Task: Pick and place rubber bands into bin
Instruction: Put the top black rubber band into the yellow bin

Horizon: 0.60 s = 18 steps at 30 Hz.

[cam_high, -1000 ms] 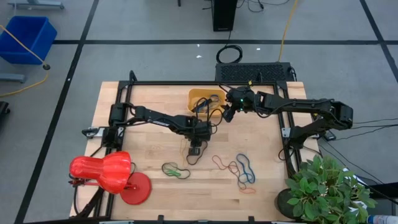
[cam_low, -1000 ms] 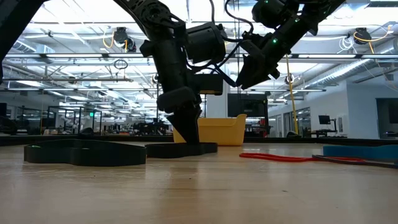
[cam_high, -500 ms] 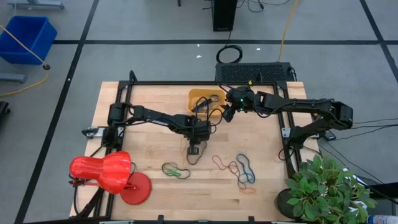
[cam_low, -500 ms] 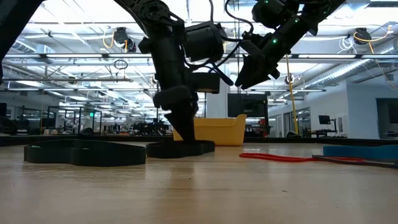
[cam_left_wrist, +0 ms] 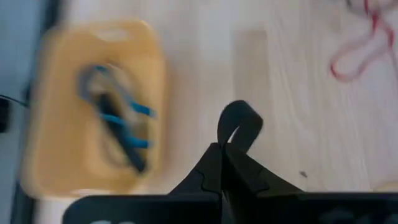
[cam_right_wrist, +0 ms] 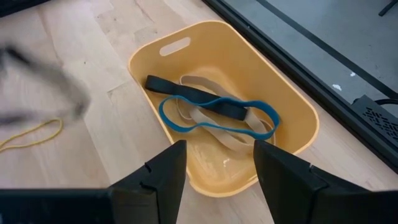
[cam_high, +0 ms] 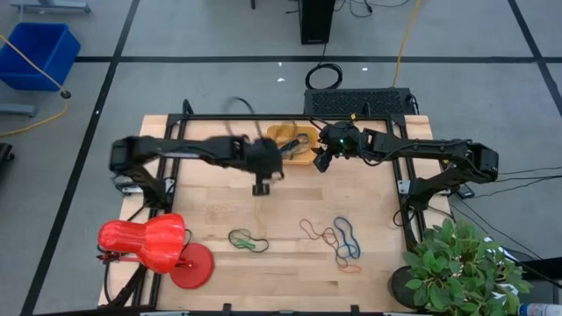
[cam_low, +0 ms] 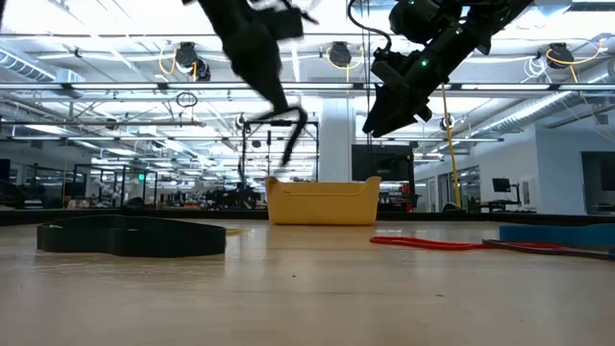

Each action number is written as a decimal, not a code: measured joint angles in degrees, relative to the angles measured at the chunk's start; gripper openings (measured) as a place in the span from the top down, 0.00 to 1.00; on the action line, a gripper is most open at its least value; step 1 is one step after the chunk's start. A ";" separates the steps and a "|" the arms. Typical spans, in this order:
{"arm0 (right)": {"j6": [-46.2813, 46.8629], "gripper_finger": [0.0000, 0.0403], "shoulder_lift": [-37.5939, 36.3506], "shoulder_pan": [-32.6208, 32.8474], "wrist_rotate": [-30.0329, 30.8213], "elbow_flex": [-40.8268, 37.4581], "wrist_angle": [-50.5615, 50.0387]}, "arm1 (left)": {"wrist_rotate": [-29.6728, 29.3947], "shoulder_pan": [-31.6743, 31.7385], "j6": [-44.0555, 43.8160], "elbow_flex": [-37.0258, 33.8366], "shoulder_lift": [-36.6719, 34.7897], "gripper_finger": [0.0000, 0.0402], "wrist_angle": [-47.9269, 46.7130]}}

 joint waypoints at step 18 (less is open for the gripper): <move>-0.11 0.55 0.00 0.00 0.02 0.00 0.42 | -1.03 10.01 2.07 0.07 -11.36 0.98 19.67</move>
